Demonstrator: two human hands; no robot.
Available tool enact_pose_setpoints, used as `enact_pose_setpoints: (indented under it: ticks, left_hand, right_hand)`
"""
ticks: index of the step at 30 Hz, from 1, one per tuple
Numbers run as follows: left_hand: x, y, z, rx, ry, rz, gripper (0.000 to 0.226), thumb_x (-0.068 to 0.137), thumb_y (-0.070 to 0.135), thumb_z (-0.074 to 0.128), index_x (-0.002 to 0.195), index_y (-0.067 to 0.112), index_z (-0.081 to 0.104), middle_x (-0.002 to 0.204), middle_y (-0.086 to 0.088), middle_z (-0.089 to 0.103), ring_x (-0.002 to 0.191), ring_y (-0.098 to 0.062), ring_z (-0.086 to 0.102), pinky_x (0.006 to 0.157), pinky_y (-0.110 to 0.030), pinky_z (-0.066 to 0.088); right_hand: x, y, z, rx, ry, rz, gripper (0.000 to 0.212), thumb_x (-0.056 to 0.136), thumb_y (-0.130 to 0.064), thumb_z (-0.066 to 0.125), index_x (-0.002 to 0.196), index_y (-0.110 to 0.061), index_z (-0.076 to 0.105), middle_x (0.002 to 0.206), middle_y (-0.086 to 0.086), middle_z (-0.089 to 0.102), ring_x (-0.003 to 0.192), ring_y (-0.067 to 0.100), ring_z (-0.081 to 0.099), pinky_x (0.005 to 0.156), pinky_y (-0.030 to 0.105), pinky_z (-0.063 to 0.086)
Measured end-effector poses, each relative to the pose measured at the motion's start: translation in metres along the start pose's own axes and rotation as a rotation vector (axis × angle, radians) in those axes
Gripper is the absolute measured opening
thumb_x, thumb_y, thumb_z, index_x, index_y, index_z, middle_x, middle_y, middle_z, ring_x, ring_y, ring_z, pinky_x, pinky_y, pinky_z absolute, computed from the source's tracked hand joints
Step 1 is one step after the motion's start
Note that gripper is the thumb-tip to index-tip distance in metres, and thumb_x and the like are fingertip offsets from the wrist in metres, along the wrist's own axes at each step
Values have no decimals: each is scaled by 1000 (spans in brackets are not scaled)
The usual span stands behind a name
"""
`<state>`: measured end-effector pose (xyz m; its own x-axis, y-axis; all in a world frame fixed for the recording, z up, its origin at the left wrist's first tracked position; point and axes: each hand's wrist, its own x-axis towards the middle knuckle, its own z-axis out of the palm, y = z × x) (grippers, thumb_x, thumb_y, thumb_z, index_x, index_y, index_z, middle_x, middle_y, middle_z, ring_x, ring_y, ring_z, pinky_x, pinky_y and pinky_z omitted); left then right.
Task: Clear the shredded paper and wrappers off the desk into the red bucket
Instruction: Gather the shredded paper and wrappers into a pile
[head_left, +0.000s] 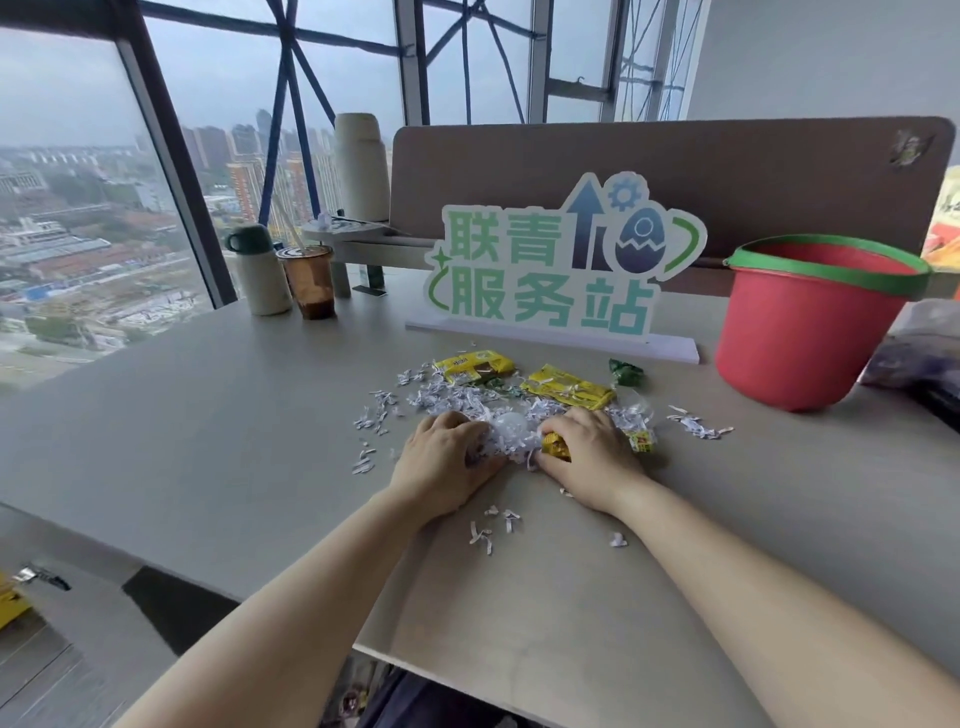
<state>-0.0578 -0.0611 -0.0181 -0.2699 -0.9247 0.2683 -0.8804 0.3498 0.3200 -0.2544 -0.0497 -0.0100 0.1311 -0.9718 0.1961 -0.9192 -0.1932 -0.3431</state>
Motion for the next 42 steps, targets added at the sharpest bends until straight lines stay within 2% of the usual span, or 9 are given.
enact_pose_setpoints:
  ticks: [6,12,19,27,33,39,42]
  left_hand:
    - [-1,4,-3,-131,47,-2,28,85,36,61,107,21,66,109,-5,59,101,-26,58,84,-31,46]
    - [0,3,-8,-183,46,9,21,86,21,61,104,13,68,107,-10,62,96,-29,60,81,-30,45]
    - [6,14,-21,-239,86,30,16,86,20,62,96,10,71,99,-10,63,89,-27,61,71,-23,38]
    - [16,36,-40,-240,184,128,18,88,20,61,95,7,70,99,-9,66,91,-21,57,71,-21,35]
    - [26,58,-33,-269,160,191,17,86,19,62,94,7,71,96,-13,67,92,-26,58,71,-23,37]
    - [52,99,-31,-304,112,235,21,88,22,61,105,12,69,107,-9,66,96,-25,60,76,-21,38]
    - [68,119,-27,-325,86,252,22,88,24,60,106,14,68,111,-8,66,99,-24,59,79,-22,38]
  right_hand:
    - [-1,-1,1,34,54,-25,29,83,-19,60,112,-21,60,115,7,56,116,29,45,94,34,39]
    - [-3,-2,-3,96,44,-31,31,81,-6,60,110,-16,61,117,10,57,111,29,50,87,31,40]
    - [-3,-6,-29,104,82,-49,32,82,-1,56,112,-12,61,120,12,57,109,31,54,87,31,42]
    - [-9,0,-54,129,134,-15,33,83,-3,57,114,-14,60,117,11,58,105,30,56,89,34,46]
    - [-20,13,-65,137,159,13,31,83,-2,57,112,-13,60,117,10,57,103,29,56,85,31,44]
    - [-27,43,-93,141,196,87,32,84,-2,56,113,-13,60,117,10,58,105,29,55,88,33,45]
    - [-29,61,-108,153,225,121,30,84,-2,57,111,-14,61,117,9,59,106,28,56,83,29,42]
